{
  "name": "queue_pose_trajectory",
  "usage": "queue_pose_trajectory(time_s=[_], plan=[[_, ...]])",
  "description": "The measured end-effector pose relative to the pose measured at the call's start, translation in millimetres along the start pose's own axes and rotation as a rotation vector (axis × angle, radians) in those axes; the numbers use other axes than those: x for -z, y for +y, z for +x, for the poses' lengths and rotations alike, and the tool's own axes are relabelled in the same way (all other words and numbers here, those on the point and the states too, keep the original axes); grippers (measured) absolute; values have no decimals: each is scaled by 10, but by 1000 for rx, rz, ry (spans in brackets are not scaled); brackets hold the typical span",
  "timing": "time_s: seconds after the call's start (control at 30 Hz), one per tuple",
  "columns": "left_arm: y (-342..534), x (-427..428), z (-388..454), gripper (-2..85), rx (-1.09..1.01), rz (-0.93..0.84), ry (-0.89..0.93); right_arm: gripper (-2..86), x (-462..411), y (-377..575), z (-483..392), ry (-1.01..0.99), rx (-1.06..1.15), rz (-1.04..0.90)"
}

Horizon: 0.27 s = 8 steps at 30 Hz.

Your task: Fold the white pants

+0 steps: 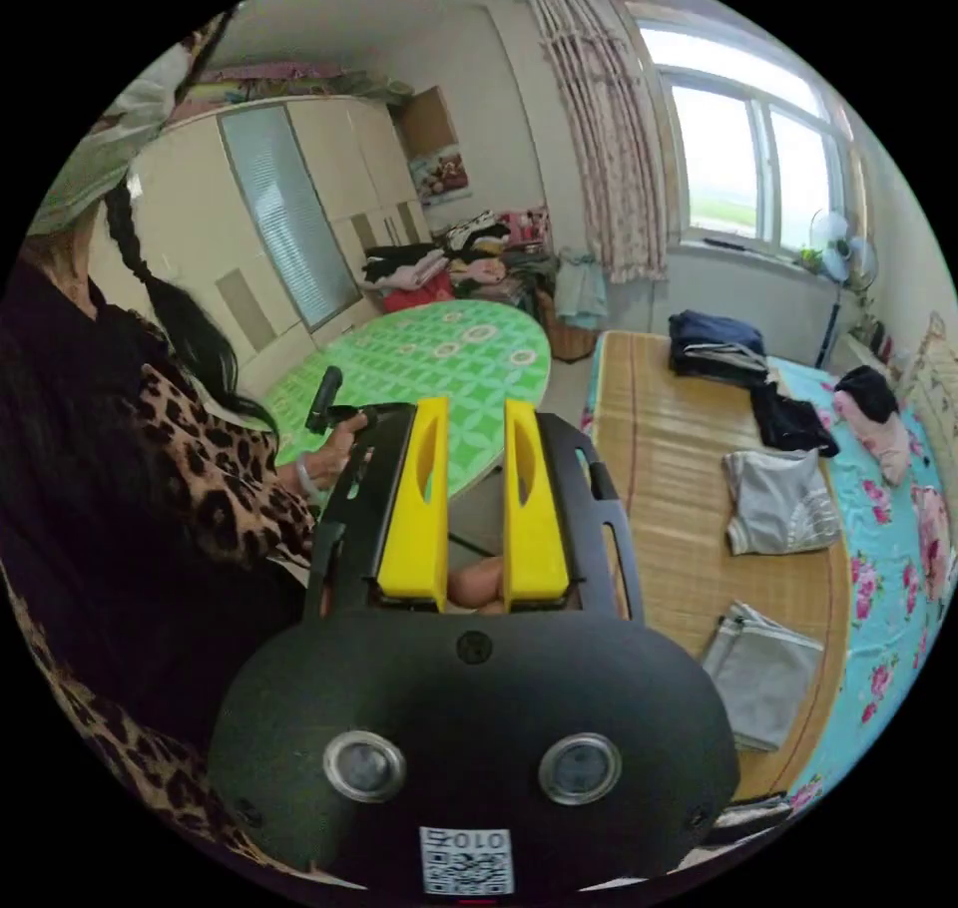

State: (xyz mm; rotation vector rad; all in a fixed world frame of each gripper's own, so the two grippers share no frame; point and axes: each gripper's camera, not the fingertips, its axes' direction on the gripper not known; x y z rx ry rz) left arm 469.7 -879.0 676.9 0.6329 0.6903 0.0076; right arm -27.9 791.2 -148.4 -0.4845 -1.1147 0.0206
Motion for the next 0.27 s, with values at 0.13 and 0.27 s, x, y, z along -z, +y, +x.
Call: queue_pose_trajectory(time_s=[0.13, 0.27], plan=[[14, -193, -210, -3, 97, -45, -44, 63, -410, -573, 658, -258, -102, -11], [64, -315, -319, -3, 117, -50, -16, 48, -518, -1163, 1112, -410, -128, 12]])
